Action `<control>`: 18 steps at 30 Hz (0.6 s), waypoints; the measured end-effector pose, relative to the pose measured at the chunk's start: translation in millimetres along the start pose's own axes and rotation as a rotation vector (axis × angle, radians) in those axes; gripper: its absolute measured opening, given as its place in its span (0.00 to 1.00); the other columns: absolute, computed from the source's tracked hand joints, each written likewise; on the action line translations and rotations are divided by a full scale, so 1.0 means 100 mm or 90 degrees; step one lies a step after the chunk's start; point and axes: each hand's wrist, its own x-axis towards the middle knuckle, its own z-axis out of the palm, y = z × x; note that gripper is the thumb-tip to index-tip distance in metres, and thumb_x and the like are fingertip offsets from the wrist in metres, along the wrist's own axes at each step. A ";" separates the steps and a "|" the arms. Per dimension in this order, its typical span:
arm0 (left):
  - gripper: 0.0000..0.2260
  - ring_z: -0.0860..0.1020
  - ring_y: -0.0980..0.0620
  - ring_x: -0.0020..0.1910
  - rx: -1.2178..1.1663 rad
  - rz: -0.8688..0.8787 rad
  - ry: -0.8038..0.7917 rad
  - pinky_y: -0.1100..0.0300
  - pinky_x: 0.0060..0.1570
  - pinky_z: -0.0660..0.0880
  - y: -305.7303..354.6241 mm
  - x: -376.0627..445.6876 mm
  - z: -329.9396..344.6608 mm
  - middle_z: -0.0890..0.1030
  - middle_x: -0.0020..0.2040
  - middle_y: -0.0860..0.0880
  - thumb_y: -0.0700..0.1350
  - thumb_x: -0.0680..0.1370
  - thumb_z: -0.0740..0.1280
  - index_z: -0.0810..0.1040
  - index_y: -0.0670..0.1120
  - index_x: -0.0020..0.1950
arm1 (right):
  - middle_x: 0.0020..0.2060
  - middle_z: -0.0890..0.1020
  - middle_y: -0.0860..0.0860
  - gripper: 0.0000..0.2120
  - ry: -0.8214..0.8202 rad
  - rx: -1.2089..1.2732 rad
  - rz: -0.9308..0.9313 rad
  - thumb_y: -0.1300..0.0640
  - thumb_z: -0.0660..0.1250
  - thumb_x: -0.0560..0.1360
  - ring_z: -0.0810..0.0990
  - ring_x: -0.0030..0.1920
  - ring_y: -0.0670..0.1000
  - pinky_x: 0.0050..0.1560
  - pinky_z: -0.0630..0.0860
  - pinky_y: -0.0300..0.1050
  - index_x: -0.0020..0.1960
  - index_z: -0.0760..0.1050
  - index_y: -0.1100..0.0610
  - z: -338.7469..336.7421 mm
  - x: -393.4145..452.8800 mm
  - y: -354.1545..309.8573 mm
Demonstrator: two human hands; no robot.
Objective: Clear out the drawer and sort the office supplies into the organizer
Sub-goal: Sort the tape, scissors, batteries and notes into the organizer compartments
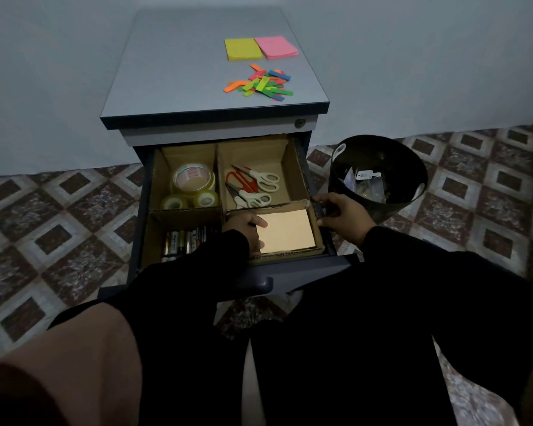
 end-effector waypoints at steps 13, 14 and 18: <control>0.15 0.72 0.50 0.26 -0.006 -0.068 0.067 0.65 0.25 0.67 -0.02 0.07 0.07 0.71 0.29 0.44 0.27 0.75 0.59 0.70 0.45 0.36 | 0.52 0.70 0.50 0.25 -0.006 0.020 -0.001 0.67 0.69 0.72 0.72 0.61 0.51 0.62 0.68 0.42 0.67 0.70 0.57 0.00 -0.01 0.01; 0.15 0.73 0.51 0.23 0.001 -0.073 0.062 0.66 0.21 0.67 -0.02 0.07 0.06 0.71 0.27 0.44 0.27 0.76 0.60 0.70 0.45 0.36 | 0.52 0.70 0.50 0.25 -0.009 0.025 0.003 0.68 0.69 0.72 0.72 0.61 0.51 0.63 0.69 0.43 0.67 0.70 0.57 0.00 0.00 0.01; 0.13 0.72 0.53 0.22 0.021 -0.084 0.054 0.71 0.13 0.63 0.02 0.06 0.06 0.69 0.32 0.46 0.27 0.77 0.59 0.71 0.43 0.38 | 0.52 0.71 0.51 0.25 -0.017 0.036 0.004 0.68 0.69 0.71 0.72 0.55 0.50 0.64 0.71 0.50 0.66 0.71 0.56 0.00 0.02 0.04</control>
